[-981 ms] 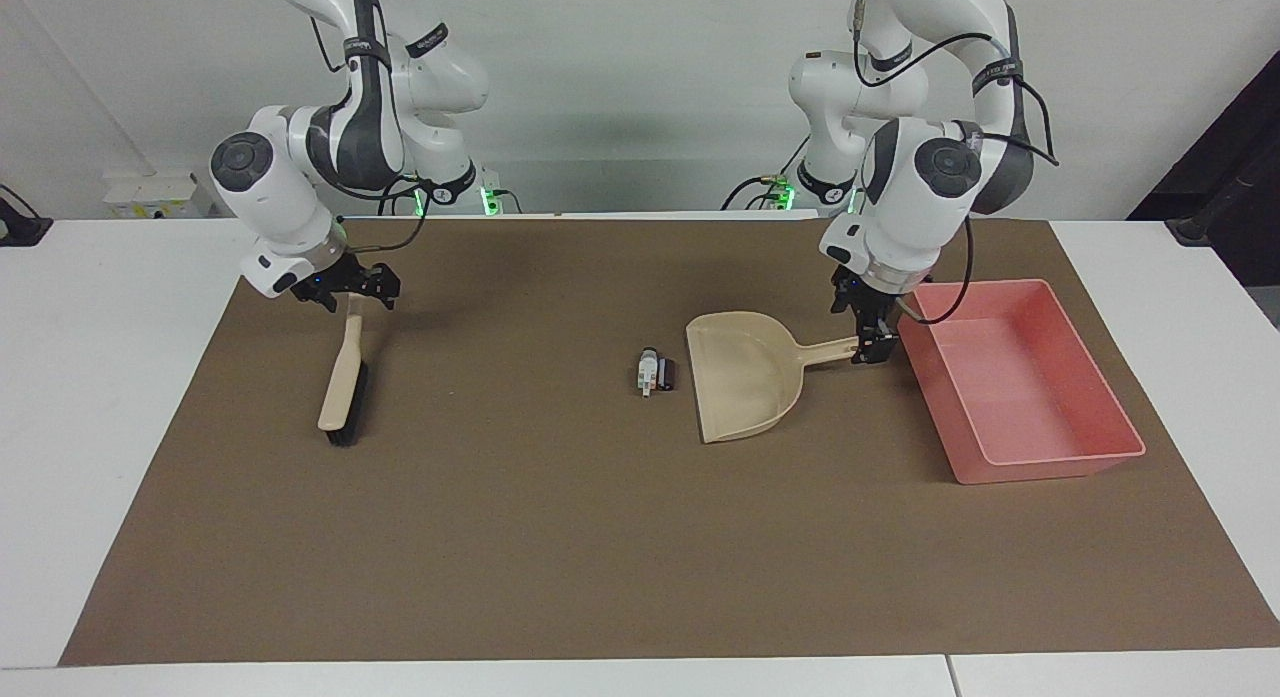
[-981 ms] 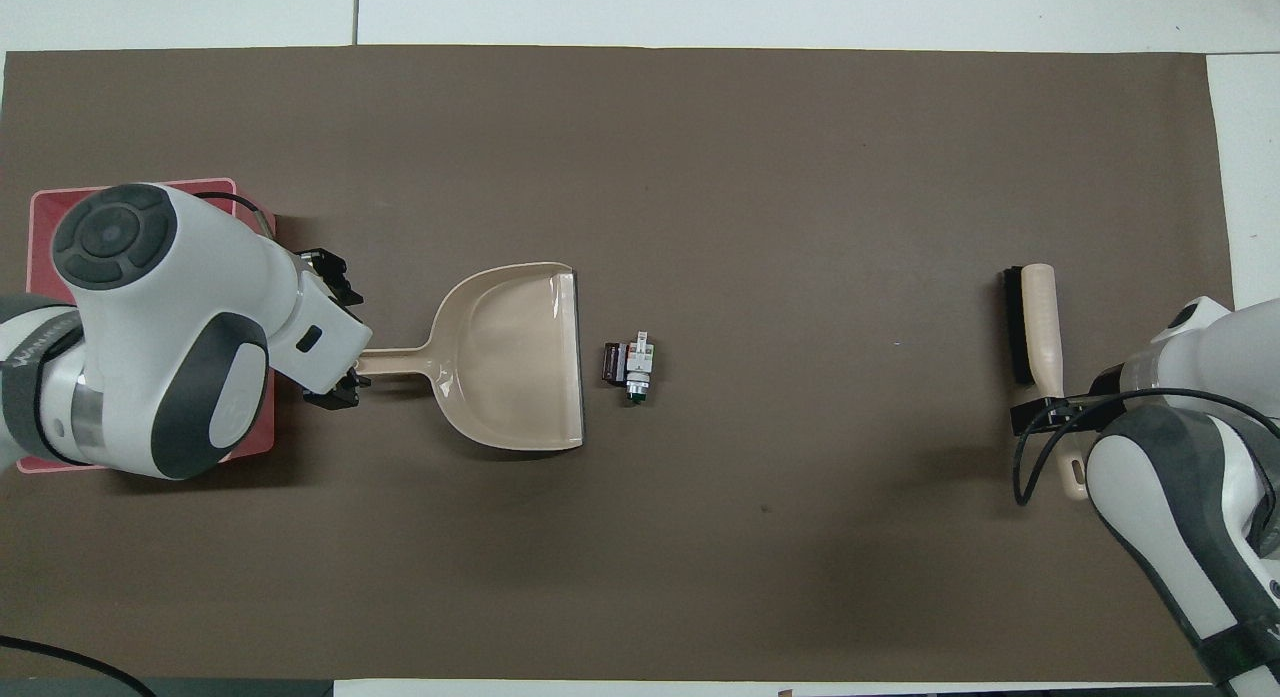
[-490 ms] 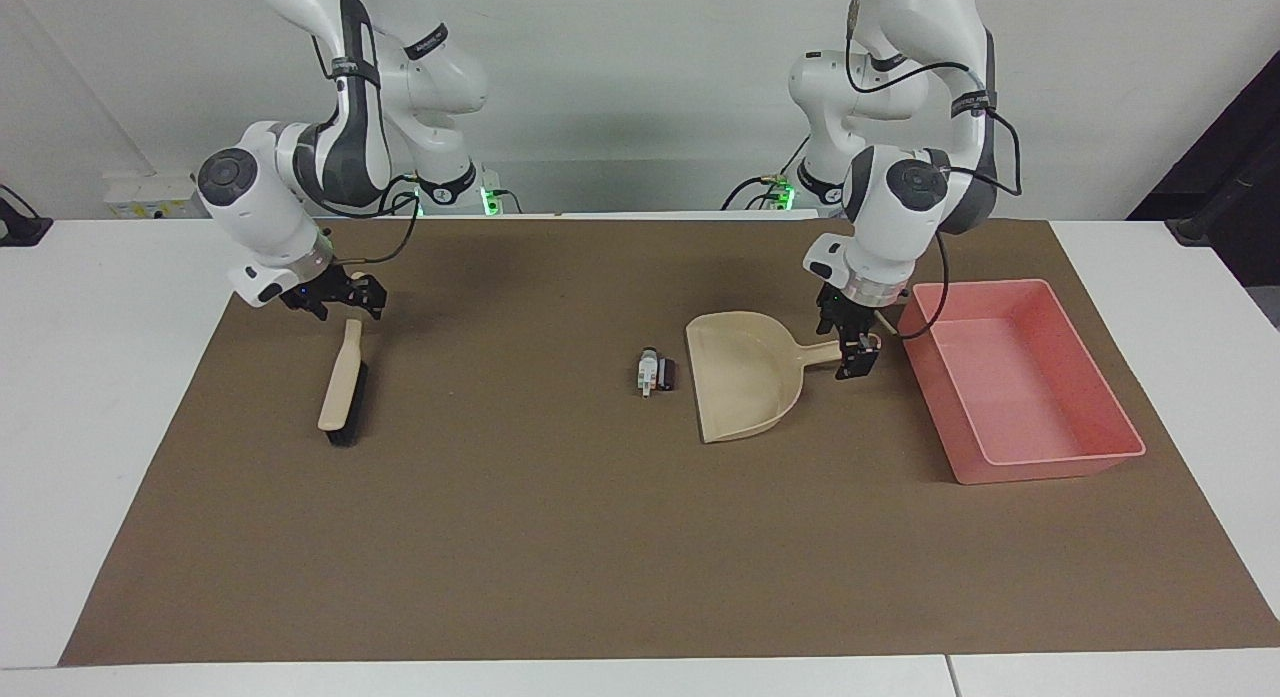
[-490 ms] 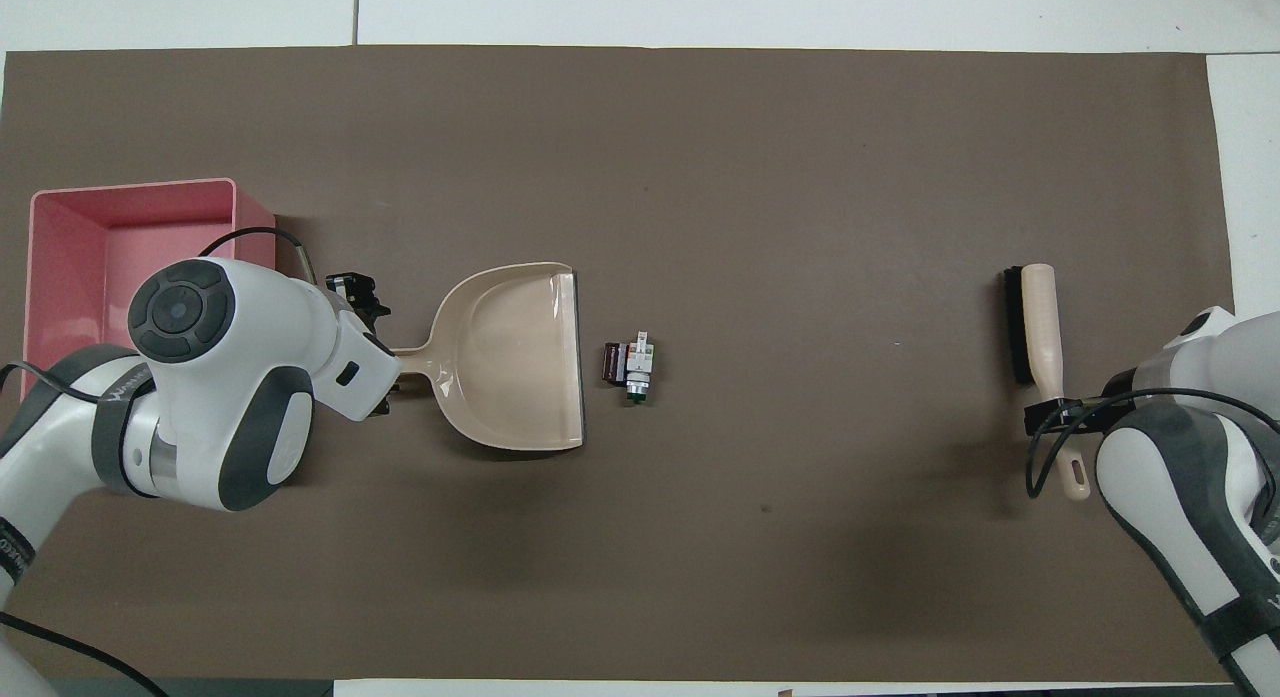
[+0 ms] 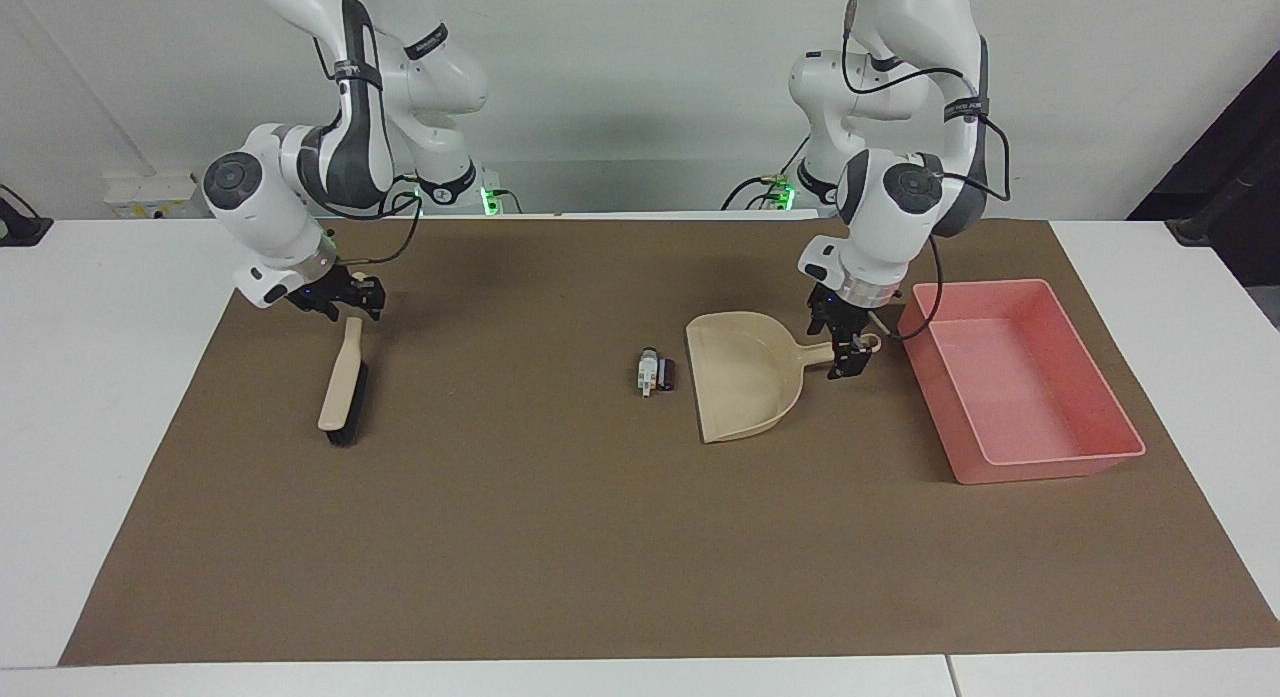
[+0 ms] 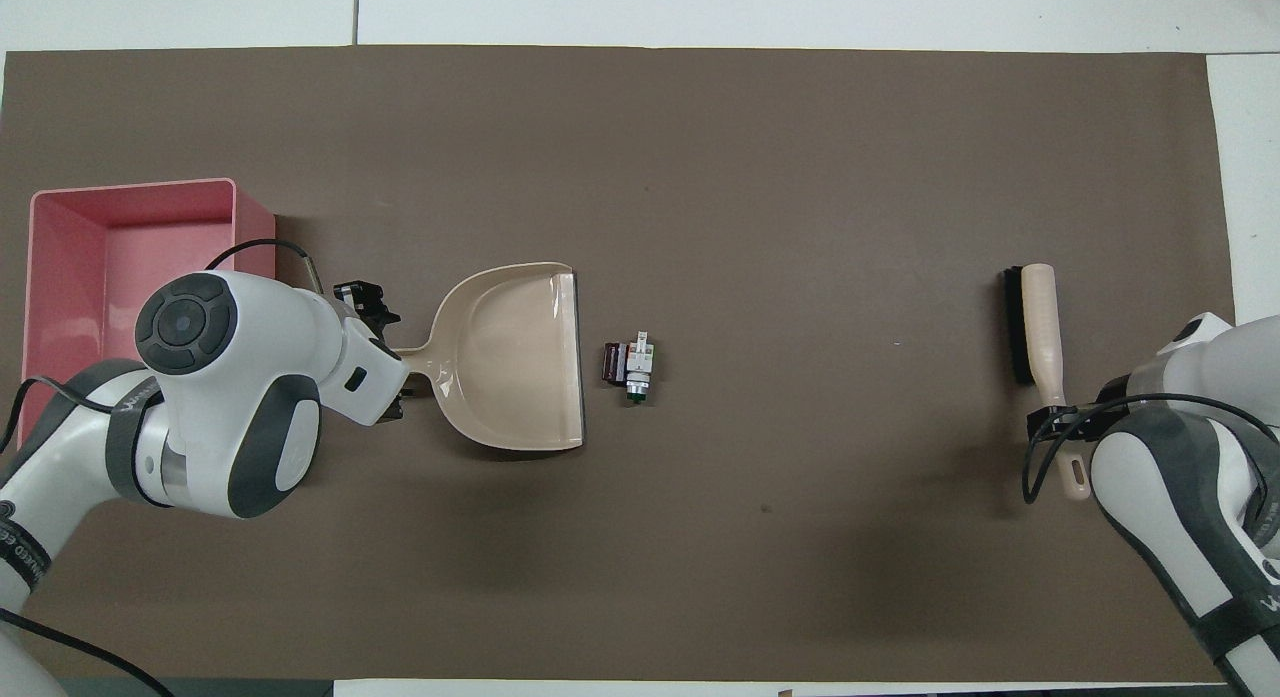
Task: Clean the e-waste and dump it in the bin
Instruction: 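Grasp the dustpan handle with the left gripper while the right gripper grasps the brush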
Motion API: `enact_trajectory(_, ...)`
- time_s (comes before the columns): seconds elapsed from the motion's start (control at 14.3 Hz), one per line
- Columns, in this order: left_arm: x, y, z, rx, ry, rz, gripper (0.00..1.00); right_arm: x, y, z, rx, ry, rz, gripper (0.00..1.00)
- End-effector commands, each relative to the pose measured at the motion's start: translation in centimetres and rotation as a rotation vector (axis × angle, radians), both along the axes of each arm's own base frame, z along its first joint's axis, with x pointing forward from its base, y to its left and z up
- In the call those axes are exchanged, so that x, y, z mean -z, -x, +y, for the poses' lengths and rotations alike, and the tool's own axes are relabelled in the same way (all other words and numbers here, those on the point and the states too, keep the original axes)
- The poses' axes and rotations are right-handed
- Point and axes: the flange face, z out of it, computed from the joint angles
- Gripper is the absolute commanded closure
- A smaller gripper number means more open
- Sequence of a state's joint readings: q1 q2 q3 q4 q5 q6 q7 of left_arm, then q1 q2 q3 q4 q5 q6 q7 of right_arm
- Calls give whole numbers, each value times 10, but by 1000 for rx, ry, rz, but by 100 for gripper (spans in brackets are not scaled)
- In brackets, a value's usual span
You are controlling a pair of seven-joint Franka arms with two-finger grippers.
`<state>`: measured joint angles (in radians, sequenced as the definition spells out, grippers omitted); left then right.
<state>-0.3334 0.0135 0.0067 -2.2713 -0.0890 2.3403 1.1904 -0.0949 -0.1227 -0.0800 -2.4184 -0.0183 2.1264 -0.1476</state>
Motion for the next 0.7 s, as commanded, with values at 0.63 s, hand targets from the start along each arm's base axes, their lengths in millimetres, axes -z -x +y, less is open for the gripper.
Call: enact_trajectory(0.63, 13, 5, 4, -33, 15, 13, 12, 6, 9, -7, -40, -23, -19, 61)
